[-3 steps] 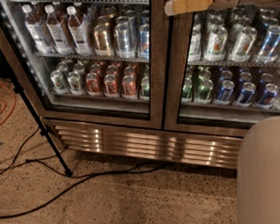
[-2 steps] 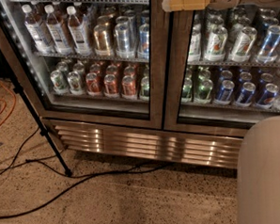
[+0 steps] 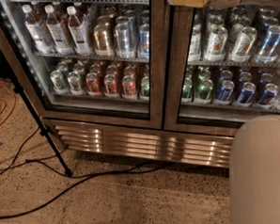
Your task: Open right fridge door
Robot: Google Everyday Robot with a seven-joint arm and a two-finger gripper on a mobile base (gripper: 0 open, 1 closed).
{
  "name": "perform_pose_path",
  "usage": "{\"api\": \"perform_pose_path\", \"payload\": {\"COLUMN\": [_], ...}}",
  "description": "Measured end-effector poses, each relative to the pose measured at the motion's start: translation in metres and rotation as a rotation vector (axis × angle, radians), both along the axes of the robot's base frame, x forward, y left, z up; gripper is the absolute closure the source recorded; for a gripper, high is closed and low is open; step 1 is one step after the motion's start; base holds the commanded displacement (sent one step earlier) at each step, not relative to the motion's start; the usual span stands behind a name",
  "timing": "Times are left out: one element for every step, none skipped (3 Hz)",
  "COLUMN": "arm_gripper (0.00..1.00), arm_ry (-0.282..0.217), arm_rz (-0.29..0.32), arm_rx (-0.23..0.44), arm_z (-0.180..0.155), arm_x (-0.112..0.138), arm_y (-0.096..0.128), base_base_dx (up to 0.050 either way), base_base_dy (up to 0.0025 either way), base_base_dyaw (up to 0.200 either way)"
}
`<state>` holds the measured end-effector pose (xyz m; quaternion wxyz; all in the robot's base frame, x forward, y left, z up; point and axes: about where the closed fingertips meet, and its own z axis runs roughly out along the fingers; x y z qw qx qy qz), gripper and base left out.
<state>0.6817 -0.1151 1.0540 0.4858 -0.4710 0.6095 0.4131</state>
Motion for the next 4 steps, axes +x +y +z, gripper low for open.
{"api": "perform_pose_path", "payload": {"arm_gripper": [1.00, 1.00, 1.00, 1.00], "arm_ry": [0.000, 0.000, -0.001, -0.001], "arm_rz": [0.000, -0.001, -0.002, -0.002], "arm_rx": [0.000, 0.000, 0.001, 0.001], "arm_z": [0.0001, -0.0010, -0.0011, -0.0008], "arm_x": [0.0023, 0.0045, 0.0042, 0.0037], "arm_y": [-0.0034, -0.0075, -0.0085, -0.0095], "base_base_dx": [0.000, 0.000, 0.000, 0.000], "base_base_dy": [0.00000, 0.00000, 0.00000, 0.00000], "base_base_dyaw": [0.000, 0.000, 0.000, 0.000]}}
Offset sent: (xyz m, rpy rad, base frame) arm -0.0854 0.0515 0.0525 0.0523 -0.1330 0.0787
